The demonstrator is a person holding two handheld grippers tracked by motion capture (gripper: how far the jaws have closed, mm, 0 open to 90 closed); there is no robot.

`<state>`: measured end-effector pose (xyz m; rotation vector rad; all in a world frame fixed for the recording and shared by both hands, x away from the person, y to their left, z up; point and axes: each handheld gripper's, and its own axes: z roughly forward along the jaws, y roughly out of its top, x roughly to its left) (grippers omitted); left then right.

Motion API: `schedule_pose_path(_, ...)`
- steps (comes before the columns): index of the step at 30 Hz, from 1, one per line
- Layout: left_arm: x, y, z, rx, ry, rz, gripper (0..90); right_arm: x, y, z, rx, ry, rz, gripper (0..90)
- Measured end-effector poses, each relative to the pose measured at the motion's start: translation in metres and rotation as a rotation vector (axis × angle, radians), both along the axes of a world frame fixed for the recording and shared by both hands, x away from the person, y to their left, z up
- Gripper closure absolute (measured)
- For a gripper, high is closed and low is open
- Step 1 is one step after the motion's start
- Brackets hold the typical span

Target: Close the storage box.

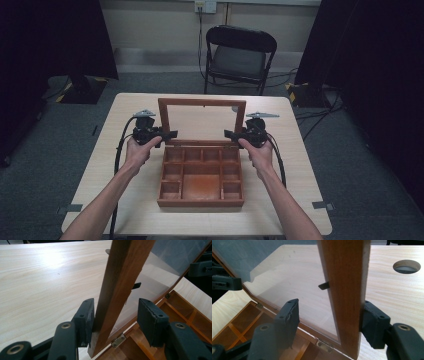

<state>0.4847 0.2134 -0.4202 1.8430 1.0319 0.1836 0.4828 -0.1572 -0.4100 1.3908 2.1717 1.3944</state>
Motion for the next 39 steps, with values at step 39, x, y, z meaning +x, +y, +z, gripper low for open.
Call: schedule_pose_path(39,-0.025,0.011,0.024,-0.044,-0.068,0.025,49.5,-0.014,-0.004,0.016,0.054,-0.029,0.009,33.4)
